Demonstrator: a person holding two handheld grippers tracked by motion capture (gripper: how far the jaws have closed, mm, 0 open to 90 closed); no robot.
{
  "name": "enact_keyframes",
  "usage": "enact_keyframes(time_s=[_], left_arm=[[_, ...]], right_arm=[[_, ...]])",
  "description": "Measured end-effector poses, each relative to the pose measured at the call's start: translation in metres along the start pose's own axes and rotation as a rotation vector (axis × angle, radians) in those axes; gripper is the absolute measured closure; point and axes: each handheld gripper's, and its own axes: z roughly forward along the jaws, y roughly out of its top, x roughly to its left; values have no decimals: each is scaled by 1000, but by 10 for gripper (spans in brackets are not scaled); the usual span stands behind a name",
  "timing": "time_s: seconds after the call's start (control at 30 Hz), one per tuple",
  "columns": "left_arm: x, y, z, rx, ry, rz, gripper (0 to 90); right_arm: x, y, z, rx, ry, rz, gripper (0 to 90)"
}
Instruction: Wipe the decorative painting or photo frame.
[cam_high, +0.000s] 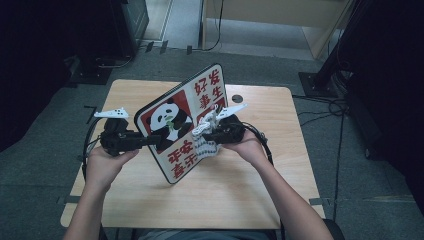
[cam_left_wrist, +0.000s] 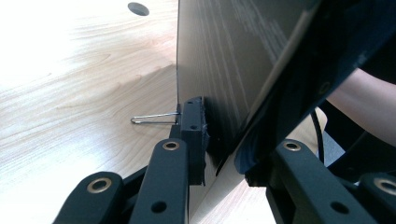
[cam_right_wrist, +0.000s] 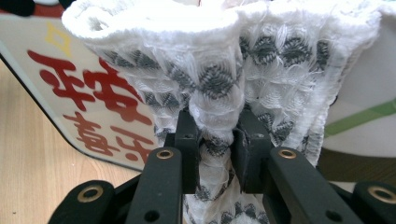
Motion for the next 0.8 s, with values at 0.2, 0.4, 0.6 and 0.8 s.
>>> enact_keyframes(time_s=[0.2, 0.4, 0.6, 0.8], left_arm=[[0, 0, 0, 0, 0, 2, 751], [0, -1, 0, -3, -5, -2, 749], [1, -1, 0, -4, -9, -4, 746], [0, -1, 0, -4, -8, -2, 745]], right_arm=[[0, -8, 3, 2, -3, 9, 754], [-3, -16, 8, 18, -1, 14, 755], [-3, -23, 13, 35, 0, 20, 755], [-6, -28, 15, 42, 7, 37, 755]])
